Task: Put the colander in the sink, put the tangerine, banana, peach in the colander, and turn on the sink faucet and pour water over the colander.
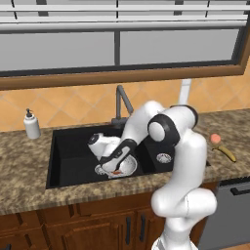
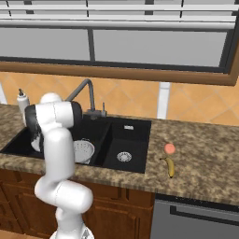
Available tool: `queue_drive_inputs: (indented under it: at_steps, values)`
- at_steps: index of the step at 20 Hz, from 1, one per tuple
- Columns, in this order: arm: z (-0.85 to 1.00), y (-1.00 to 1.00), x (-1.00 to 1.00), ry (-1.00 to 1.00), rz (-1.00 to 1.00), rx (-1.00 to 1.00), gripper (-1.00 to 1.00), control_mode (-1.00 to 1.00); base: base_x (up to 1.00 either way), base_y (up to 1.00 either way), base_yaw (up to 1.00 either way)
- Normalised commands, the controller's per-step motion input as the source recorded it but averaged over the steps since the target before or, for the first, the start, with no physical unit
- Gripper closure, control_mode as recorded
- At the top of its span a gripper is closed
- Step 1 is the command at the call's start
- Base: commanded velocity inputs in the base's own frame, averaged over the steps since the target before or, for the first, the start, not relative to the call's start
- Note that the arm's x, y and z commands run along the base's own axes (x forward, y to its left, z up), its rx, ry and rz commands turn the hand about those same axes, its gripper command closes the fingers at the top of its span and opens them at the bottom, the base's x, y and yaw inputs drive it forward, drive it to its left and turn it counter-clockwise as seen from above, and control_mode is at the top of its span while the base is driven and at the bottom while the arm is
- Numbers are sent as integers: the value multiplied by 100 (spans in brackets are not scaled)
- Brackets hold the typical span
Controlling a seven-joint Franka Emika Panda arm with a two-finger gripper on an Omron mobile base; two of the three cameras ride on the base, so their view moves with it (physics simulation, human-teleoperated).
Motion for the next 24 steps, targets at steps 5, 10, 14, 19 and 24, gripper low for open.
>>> queue_drive_inputs:
  at_steps: [5, 10, 14, 19, 24]
  values:
    - [-32, -1, 2, -7, 0, -1, -100, -100, 0, 0, 0]
    - [-17, -38, -1, -22, 0, 5, -100, -100, 0, 0, 0]
    - [0, -68, 3, -23, 3, 18, -100, -100, 0, 0, 0]
    - [0, -41, 3, -15, 4, 13, -100, -100, 0, 0, 0]
    - [14, -5, -58, -30, 10, 3, -100, -100, 0, 0, 0]
